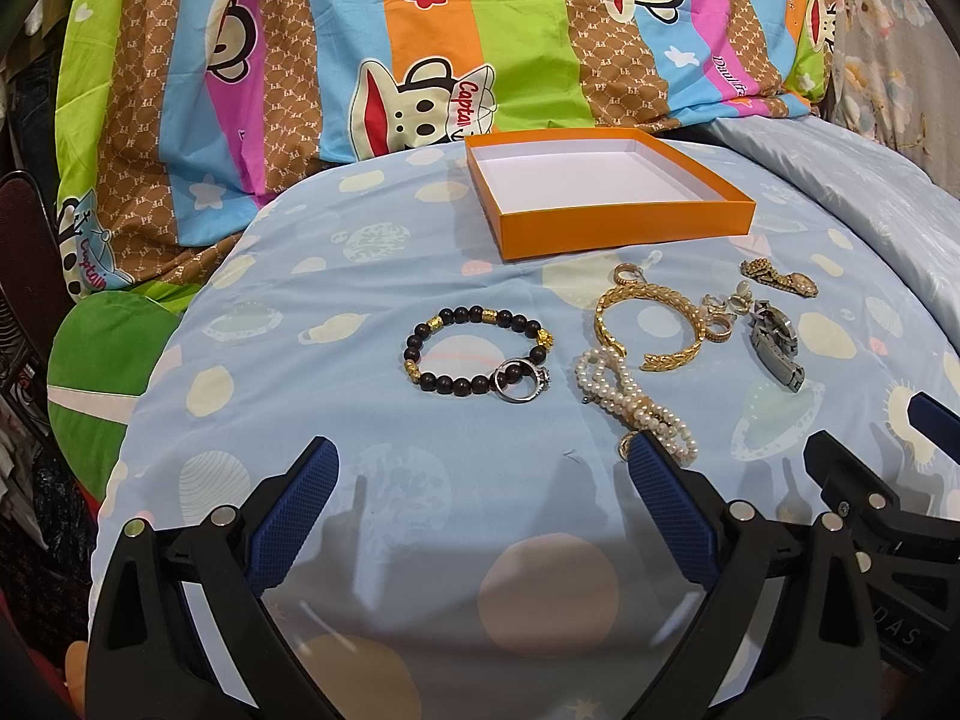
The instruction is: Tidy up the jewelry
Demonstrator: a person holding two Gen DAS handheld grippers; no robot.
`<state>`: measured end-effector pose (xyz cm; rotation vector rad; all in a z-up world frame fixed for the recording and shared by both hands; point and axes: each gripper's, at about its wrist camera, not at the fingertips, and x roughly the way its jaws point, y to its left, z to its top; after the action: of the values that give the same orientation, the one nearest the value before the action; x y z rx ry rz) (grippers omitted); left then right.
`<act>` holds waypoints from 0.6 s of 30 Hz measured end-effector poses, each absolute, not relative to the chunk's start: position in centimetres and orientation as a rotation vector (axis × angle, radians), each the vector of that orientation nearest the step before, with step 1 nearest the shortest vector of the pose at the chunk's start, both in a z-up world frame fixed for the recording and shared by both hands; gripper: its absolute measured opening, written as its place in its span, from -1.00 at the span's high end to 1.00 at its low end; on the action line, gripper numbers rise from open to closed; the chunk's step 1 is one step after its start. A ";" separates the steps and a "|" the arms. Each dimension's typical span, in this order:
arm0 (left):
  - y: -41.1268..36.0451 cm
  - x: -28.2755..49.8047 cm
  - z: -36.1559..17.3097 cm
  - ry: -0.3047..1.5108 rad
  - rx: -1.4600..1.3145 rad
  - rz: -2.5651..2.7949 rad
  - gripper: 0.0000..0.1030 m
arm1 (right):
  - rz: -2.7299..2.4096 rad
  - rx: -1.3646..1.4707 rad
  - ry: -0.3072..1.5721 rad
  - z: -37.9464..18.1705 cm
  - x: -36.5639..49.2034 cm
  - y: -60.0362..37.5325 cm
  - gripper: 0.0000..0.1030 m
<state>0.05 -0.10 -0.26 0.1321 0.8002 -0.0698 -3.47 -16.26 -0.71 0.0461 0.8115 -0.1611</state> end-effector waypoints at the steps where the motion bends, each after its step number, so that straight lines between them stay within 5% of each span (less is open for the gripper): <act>1: -0.1 0.1 -0.2 0.800 0.132 -0.070 -0.84 | -0.161 0.046 0.811 -0.7 -3.5 -16.3 -0.80; 18: 0.8 0.0 0.4 0.794 0.077 -0.082 -0.85 | -0.109 0.106 0.814 -0.8 -2.8 -17.3 -0.80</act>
<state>0.00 0.82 0.37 0.0774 0.7941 -0.0820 -2.83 -17.33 -0.81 0.1061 0.8142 -0.1093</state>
